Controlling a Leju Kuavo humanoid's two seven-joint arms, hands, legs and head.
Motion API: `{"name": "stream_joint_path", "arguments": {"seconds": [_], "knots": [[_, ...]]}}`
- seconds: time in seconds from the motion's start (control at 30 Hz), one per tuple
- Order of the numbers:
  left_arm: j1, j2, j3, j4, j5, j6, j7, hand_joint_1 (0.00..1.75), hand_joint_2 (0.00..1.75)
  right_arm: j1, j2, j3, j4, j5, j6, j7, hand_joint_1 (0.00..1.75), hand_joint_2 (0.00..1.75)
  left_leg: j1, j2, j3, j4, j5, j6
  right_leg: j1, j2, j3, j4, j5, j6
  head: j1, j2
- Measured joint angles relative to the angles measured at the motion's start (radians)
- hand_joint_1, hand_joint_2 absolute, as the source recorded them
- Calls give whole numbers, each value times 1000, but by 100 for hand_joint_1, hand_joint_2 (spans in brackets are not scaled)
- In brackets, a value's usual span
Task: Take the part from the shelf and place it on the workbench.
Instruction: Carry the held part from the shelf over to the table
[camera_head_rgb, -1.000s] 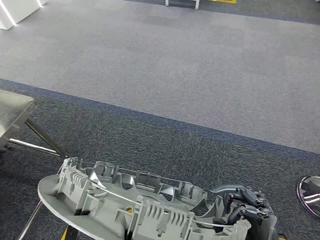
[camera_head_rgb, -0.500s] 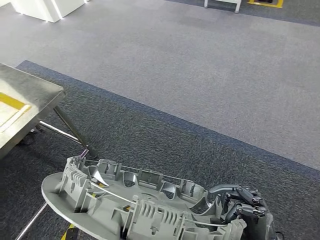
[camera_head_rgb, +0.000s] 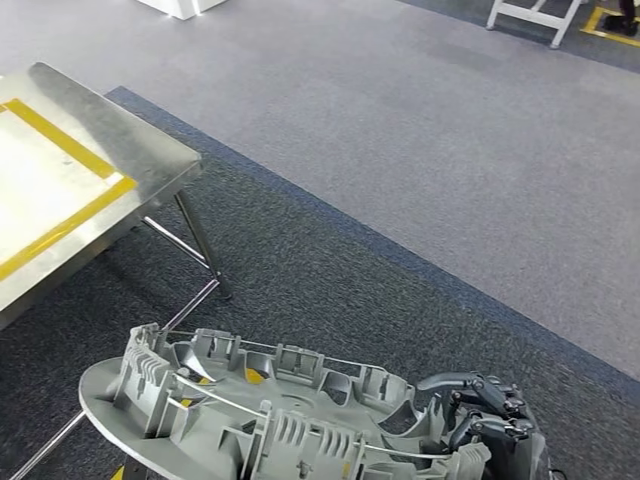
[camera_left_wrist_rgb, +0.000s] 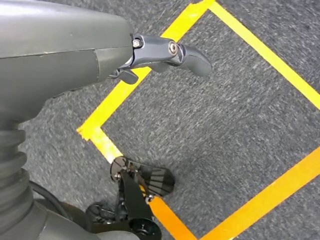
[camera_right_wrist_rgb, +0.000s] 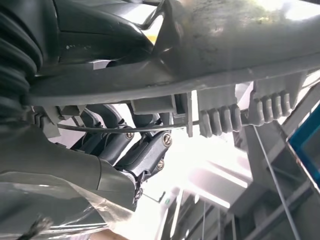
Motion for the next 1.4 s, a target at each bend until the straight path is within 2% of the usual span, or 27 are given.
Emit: {"name": "stream_joint_path", "arguments": {"seconds": [0.03,0.07,0.1,0.13,0.2,0.23,0.27,0.33,0.4,0.47,0.5,0.53,0.57,0.63,0.7,0.77,0.83,0.9,0.97,1.03,1.07,1.1,1.13,1.2,1.27,1.33,1.4], "knots": [[0,-2,0,0,-1,0,0,0,175,1,-4,0,0,4,0,0,175,175,-1,-14,1,1,-1,0,0,2,-23,31,2,0,0,0],[1,-4,0,0,-3,0,0,0,175,1,-7,0,0,8,1,1,175,175,-1,-28,3,1,-2,0,1,3,-28,21,25,0,0,0],[1,-6,0,0,-5,0,0,0,175,-1,-10,0,0,14,3,2,175,175,0,-43,6,2,-3,-2,0,8,-12,-29,67,-1,0,0],[1,-7,0,0,-7,0,0,0,175,-3,-13,0,0,19,6,4,175,175,1,-58,8,4,-6,-6,-2,27,15,-99,108,-2,1,0],[-2,-7,0,0,-11,-1,0,0,175,-10,-17,0,2,27,13,9,175,175,1,-84,3,12,-10,-16,-8,77,65,-214,152,-5,0,0],[-3,-7,0,0,-14,-1,0,0,175,-14,-18,1,3,31,16,11,175,175,3,-95,-2,14,-10,-22,-8,94,76,-235,152,-8,0,0],[-2,-7,0,0,-17,-1,1,0,175,-19,-18,2,5,35,19,14,175,175,4,-107,-7,15,-8,-28,-7,94,81,-239,148,-12,0,0],[0,-6,0,0,-25,-2,3,0,175,-32,-19,8,8,45,26,20,175,175,8,-119,-11,16,-7,-40,-6,69,87,-244,150,-23,0,0],[-1,-4,0,0,-30,-4,6,0,175,-45,-19,15,12,52,32,27,175,175,7,-74,-33,64,-35,-50,-7,38,97,-251,150,-35,-7,0],[-6,-5,0,0,-31,-6,6,0,175,-52,-19,19,16,55,34,31,175,175,7,-9,-92,184,-92,-59,-3,4,103,-253,145,-44,-13,0],[-7,-5,0,0,-31,-8,6,0,175,-56,-19,20,18,56,36,33,175,175,10,5,-125,247,-115,-62,-1,-12,105,-253,142,-45,-13,0],[-7,-5,0,0,-31,-9,6,0,175,-61,-19,22,21,58,38,35,175,175,11,11,-146,286,-121,-63,0,-28,108,-253,139,-46,-13,0],[-7,-5,0,0,-31,-11,6,0,175,-67,-19,23,24,60,41,37,175,175,12,14,-149,288,-107,-64,1,-42,111,-253,136,-46,-13,0],[-6,-4,0,0,-30,-14,6,0,175,-80,-19,26,27,64,49,40,175,175,11,30,-98,182,-36,-58,1,-66,122,-253,129,-43,-13,0],[-9,-3,0,0,-31,-14,5,0,175,-94,-19,28,28,68,55,45,175,175,1,71,-37,61,5,-46,5,-86,131,-253,121,-35,-13,0],[-13,-2,0,0,-33,-14,3,0,175,-108,-19,31,28,72,62,51,175,175,-9,87,-21,22,3,-34,10,-105,137,-256,115,-24,-12,0],[-11,-3,0,0,-37,-13,2,0,175,-125,-19,34,29,82,68,58,175,175,-7,66,-21,13,6,-24,9,-117,143,-260,110,-13,-11,0],[-12,-3,0,0,-39,-12,2,0,175,-141,-19,37,30,94,71,64,175,175,0,45,-13,1,10,-11,6,-72,129,-225,86,-5,-7,0],[-18,-3,0,0,-40,-12,1,0,175,-151,-19,40,33,101,73,69,175,175,4,21,-9,-4,11,-3,4,-13,67,-106,32,0,-1,0],[-20,-3,0,0,-41,-12,1,0,175,-157,-19,43,39,105,77,72,175,175,3,-5,-7,-3,9,0,5,1,-9,16,-3,2,0,0],[-20,-3,0,0,-42,-12,1,0,175,-162,-19,44,42,109,80,74,175,175,3,-19,-5,-3,8,-1,5,2,-27,31,10,2,0,0],[-20,-3,0,0,-42,-12,1,0,175,-168,-19,46,45,113,82,78,175,175,4,-34,-3,-2,7,-2,5,4,-25,4,43,2,0,0],[-20,-4,0,0,-42,-12,2,0,175,-174,-19,49,49,116,84,81,175,175,5,-49,0,0,4,-5,4,12,-4,-58,90,1,0,0],[-22,-4,0,0,-43,-11,2,0,175,-189,-19,55,55,120,86,87,175,175,6,-75,0,6,-1,-14,-2,57,49,-188,152,-1,1,0],[-24,-4,0,0,-43,-11,3,0,175,-199,-19,62,60,120,86,90,175,175,7,-96,-9,11,-1,-25,-5,88,74,-240,157,-7,1,0],[-22,-3,0,0,-43,-11,3,0,175,-207,-18,66,63,121,86,92,175,175,11,-115,-17,10,2,-36,-3,73,79,-245,156,-17,0,0],[-20,-2,0,0,-43,-11,3,0,175,-213,-18,70,66,121,86,92,175,175,8,-79,-28,35,-14,-47,-4,47,86,-249,155,-30,-3,0]]}}
